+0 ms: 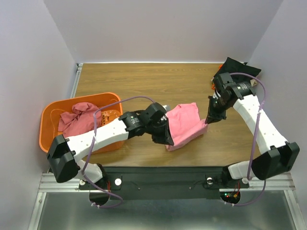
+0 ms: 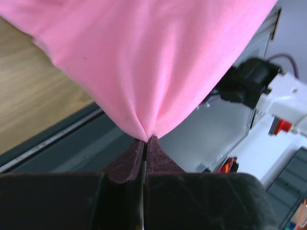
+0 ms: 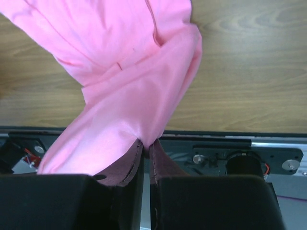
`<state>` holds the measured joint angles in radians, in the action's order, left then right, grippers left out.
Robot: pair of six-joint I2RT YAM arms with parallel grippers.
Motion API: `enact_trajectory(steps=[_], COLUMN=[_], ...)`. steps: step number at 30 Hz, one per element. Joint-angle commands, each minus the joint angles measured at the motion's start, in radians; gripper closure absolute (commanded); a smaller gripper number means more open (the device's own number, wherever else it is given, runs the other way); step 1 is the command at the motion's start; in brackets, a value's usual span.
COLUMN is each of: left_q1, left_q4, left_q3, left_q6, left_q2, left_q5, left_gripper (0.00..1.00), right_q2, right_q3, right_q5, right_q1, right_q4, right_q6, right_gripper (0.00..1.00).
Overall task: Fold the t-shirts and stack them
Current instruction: Fold the tshirt
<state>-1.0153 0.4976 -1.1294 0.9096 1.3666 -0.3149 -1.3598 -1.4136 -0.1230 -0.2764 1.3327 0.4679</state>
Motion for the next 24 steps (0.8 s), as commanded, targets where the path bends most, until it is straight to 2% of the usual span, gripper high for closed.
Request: enact_trajectory(steps=[1,5,24], left_q1=[0.073,0.122,0.302], left_q4=[-0.025,-0.080,-0.148], left_q3=[-0.009,-0.001,-0.001], left_q6=[-0.044,-0.077,-0.166], left_q2=[-0.032,-0.009,0.129], left_q5=[-0.019,-0.073,-0.082], left_gripper=[1.00,1.00,1.00], right_q2=[-0.054,-0.143,-0.461], right_q3=[-0.070,-0.122,-0.301], right_q5=[0.040,0.049,0.117], right_q1=[-0.001,-0.001,-0.001], right_q4=[-0.102,-0.177,-0.322], right_q6=[0.009,0.000,-0.095], right_gripper=[1.00,0.99,1.00])
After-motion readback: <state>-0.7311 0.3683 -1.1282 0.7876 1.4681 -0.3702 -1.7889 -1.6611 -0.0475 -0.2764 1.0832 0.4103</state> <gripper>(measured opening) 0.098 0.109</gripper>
